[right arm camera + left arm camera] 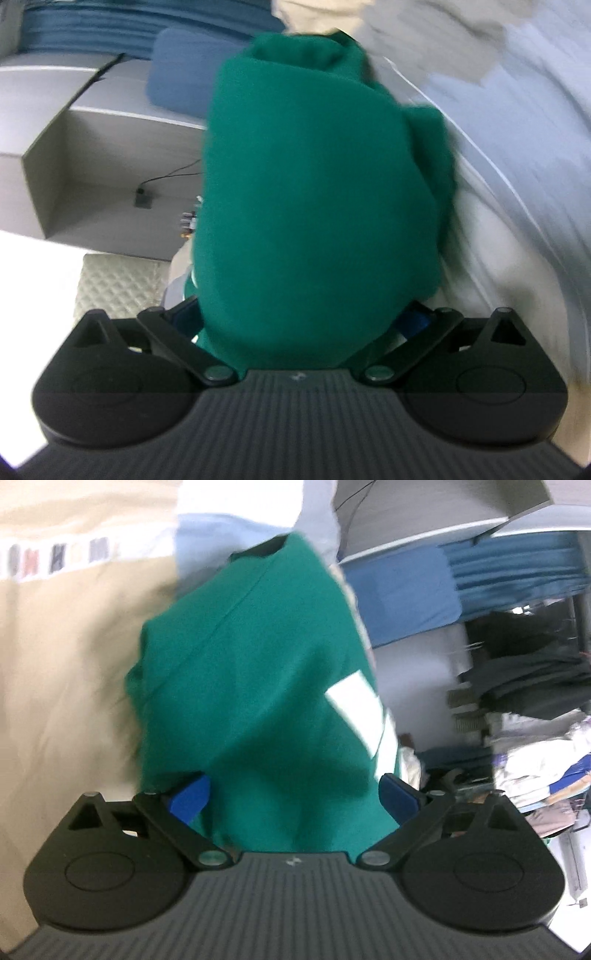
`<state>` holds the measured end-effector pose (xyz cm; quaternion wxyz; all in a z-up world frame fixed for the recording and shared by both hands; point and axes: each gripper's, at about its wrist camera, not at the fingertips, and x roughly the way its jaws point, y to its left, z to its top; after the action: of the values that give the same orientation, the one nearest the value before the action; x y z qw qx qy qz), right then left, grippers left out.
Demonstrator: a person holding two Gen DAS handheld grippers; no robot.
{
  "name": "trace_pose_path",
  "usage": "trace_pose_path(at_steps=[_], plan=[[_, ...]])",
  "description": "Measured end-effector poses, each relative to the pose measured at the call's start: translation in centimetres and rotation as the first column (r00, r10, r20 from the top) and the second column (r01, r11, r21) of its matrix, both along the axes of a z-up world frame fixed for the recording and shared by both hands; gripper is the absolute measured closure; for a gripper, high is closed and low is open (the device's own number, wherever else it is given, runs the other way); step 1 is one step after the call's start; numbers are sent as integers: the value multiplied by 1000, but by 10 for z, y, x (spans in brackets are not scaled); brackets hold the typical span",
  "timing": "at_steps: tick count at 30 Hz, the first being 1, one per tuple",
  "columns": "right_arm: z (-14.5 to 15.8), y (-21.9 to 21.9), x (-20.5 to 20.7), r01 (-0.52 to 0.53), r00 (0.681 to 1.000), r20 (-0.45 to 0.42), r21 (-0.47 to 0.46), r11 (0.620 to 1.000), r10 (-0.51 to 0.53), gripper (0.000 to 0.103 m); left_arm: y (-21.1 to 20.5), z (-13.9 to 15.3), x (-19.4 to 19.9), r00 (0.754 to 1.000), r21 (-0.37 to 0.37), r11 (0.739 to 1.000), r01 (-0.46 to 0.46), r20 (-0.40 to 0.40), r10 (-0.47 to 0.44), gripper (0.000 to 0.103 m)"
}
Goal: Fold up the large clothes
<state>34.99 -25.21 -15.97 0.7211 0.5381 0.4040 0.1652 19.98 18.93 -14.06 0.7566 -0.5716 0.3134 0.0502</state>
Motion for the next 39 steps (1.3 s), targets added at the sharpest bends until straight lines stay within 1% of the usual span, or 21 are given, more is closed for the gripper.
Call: trace_pose_path(at_steps=[4, 9, 10, 13, 15, 17, 20, 22, 24, 25, 27, 29, 30, 32, 34, 36, 39], plan=[[-3, 9, 2, -4, 1000, 16, -18, 1000, 4, 0, -4, -10, 1, 1000, -55, 998, 4, 9, -3, 0], [-6, 23, 19, 10, 1000, 19, -9, 1000, -9, 0, -7, -22, 5, 1000, -81, 997, 3, 28, 0, 0], [-5, 25, 22, 8, 1000, 24, -4, 1000, -7, 0, -6, -23, 5, 1000, -91, 996, 1, 28, 2, 0], [0, 22, 28, 4, 1000, 16, 53, 999, -5, 0, -7, -21, -7, 999, -141, 990, 11, 44, -4, 0], [4, 20, 29, 3, 1000, 24, 93, 996, -5, 0, -8, -11, -12, 996, -157, 987, 36, 84, -23, 0], [9, 18, 30, 3, 1000, 28, 124, 992, -7, 0, -12, 6, -18, 987, -157, 985, 73, 154, -49, 0], [13, 20, 28, 4, 999, 37, 135, 991, -9, 0, -26, 21, -27, 960, -164, 975, 148, 259, -103, 0], [13, 20, 28, 8, 999, 32, 133, 991, -12, 0, -42, 17, -23, 949, -173, 962, 210, 273, -158, 0], [15, 21, 30, 13, 999, 29, 133, 991, -17, 0, -57, 3, -13, 955, -168, 959, 229, 229, -188, 0], [16, 21, 30, 13, 999, 30, 132, 991, -17, 0, -64, -7, -6, 965, -147, 965, 217, 184, -189, 0], [15, 21, 29, 16, 999, 30, 132, 991, -20, 0, -71, -27, 4, 976, -114, 974, 196, 115, -183, 1], [14, 20, 29, 17, 999, 29, 138, 990, -21, 0, -70, -44, 14, 986, -118, 980, 158, 73, -150, 1], [13, 20, 29, 18, 999, 28, 145, 989, -22, 0, -67, -47, 15, 990, -124, 984, 126, 80, -117, 1], [9, 17, 30, 22, 999, 24, 159, 987, -26, 0, -57, -45, 12, 992, -117, 989, 90, 102, -78, 0], [7, 17, 31, 28, 999, 19, 168, 985, -32, 0, -45, -45, 8, 995, -111, 994, 23, 96, -12, 0], [5, 19, 32, 32, 999, 18, 164, 986, -35, 0, -34, -51, 6, 995, -140, 990, -31, 85, 43, 0], [3, 19, 32, 36, 999, 15, 164, 986, -39, 0, -23, -59, 3, 992, -184, 979, -87, 76, 103, 0]])
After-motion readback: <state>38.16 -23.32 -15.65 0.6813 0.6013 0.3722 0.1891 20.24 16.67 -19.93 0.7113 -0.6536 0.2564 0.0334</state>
